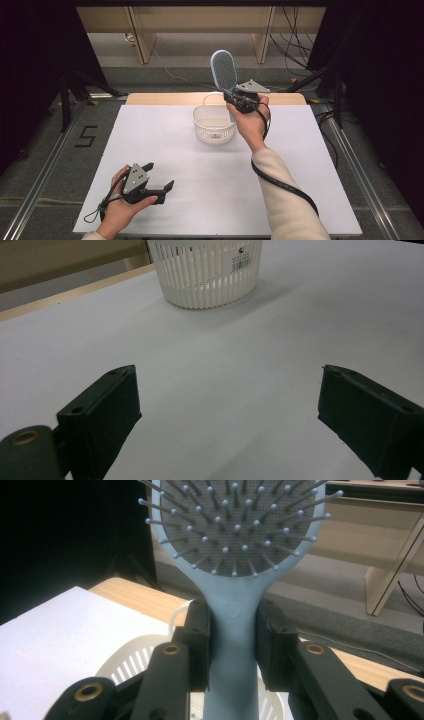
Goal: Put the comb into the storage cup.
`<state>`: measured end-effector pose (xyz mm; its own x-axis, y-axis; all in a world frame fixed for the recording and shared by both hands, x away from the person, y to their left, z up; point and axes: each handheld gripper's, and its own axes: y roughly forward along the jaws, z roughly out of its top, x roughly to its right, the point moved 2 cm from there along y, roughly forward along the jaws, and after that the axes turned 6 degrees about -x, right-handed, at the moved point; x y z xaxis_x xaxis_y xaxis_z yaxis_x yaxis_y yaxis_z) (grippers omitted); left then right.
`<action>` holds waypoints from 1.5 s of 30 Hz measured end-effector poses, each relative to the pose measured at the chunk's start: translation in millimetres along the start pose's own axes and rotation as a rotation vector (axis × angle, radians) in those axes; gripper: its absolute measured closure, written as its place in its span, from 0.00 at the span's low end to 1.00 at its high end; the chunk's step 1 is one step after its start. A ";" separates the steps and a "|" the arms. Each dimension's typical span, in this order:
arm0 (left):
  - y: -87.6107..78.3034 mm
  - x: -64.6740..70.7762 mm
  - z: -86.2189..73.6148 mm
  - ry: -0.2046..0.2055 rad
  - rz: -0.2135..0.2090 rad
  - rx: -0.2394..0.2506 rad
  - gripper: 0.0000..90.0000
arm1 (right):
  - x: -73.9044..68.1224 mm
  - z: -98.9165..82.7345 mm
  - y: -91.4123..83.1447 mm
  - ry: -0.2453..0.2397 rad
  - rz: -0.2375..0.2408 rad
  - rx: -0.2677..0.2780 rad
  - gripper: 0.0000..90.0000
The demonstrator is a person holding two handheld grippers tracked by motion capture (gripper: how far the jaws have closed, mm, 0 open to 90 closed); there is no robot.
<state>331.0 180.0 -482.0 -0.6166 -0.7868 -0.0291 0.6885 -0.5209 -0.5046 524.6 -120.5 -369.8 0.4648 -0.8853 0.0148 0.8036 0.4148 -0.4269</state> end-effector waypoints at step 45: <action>1.2 -0.2 -0.2 0.003 -0.005 -0.002 0.10 | -3.8 3.7 15.4 -0.052 0.037 0.037 0.78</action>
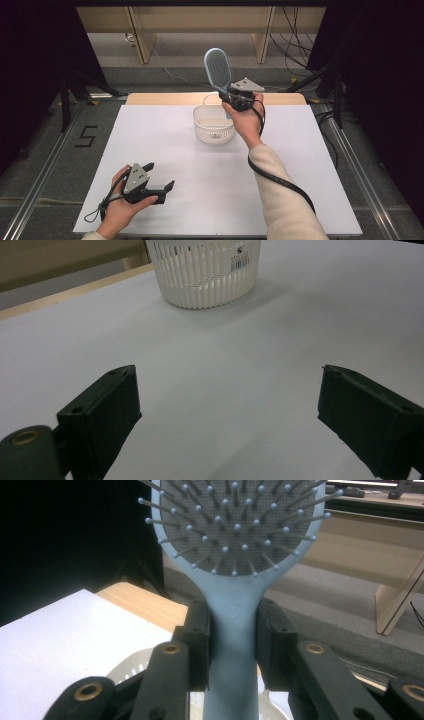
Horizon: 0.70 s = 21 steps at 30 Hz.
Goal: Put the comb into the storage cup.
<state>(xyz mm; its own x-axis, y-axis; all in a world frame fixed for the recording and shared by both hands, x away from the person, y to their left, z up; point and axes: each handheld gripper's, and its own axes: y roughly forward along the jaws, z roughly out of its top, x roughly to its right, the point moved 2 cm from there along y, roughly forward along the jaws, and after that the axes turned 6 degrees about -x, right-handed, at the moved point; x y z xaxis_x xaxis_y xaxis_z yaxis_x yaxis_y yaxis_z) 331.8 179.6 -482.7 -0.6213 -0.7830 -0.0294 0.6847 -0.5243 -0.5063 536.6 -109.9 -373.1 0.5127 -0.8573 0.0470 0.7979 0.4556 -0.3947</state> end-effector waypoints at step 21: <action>0.2 -0.2 0.2 -0.002 -0.001 0.004 0.10 | -2.4 -1.9 5.3 -0.011 0.011 0.008 0.78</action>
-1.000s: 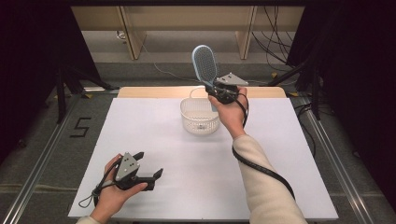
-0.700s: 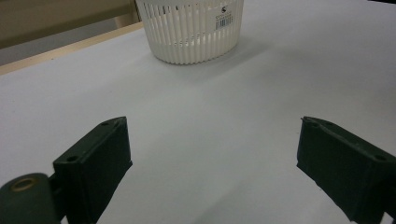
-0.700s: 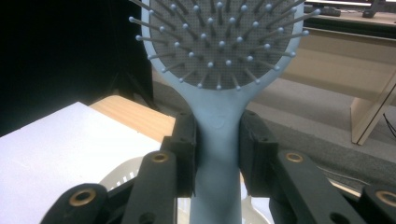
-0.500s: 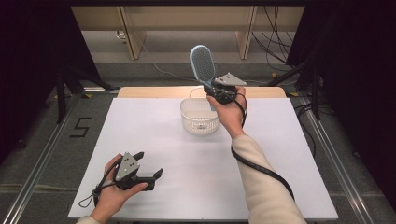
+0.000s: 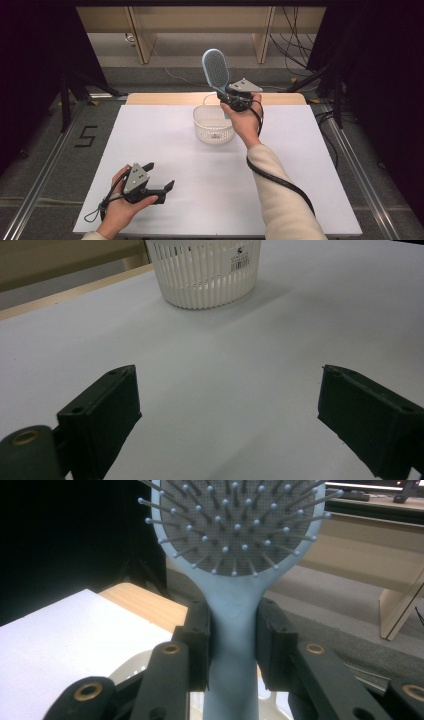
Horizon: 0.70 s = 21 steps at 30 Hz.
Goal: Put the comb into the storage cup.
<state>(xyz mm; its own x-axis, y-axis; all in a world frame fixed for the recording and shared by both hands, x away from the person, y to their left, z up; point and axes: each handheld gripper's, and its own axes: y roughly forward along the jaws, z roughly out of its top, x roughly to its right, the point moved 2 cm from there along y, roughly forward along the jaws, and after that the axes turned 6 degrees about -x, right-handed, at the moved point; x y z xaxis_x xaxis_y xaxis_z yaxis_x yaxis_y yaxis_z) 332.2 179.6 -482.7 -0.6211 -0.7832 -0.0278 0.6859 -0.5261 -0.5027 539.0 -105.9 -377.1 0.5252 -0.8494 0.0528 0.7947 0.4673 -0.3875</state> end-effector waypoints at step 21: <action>0.3 0.1 0.0 0.000 -0.001 -0.001 0.10 | -0.2 -2.5 4.4 -0.002 0.009 0.000 0.78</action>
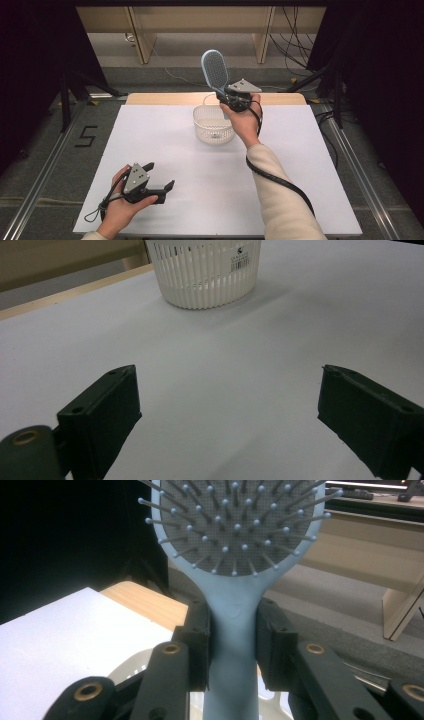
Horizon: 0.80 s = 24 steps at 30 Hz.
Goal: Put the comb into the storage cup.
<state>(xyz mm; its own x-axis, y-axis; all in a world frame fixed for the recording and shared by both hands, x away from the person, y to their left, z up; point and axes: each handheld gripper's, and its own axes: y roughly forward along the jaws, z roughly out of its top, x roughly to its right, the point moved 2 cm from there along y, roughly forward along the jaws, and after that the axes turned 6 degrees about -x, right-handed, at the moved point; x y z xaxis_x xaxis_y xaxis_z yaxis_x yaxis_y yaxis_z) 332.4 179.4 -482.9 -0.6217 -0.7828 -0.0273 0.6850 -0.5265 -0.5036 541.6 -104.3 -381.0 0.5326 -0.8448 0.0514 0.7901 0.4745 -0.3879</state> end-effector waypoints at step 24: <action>-0.1 0.0 0.0 0.001 -0.001 0.000 0.10 | -3.2 -9.9 7.6 -0.007 0.013 -0.029 0.78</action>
<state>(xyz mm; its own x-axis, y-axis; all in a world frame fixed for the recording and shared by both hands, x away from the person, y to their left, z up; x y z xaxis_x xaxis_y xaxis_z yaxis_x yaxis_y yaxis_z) 332.3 179.4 -482.8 -0.6227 -0.7820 -0.0274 0.6842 -0.5272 -0.5040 542.9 -100.4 -393.3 0.5449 -0.8369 0.0528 0.7740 0.4777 -0.4156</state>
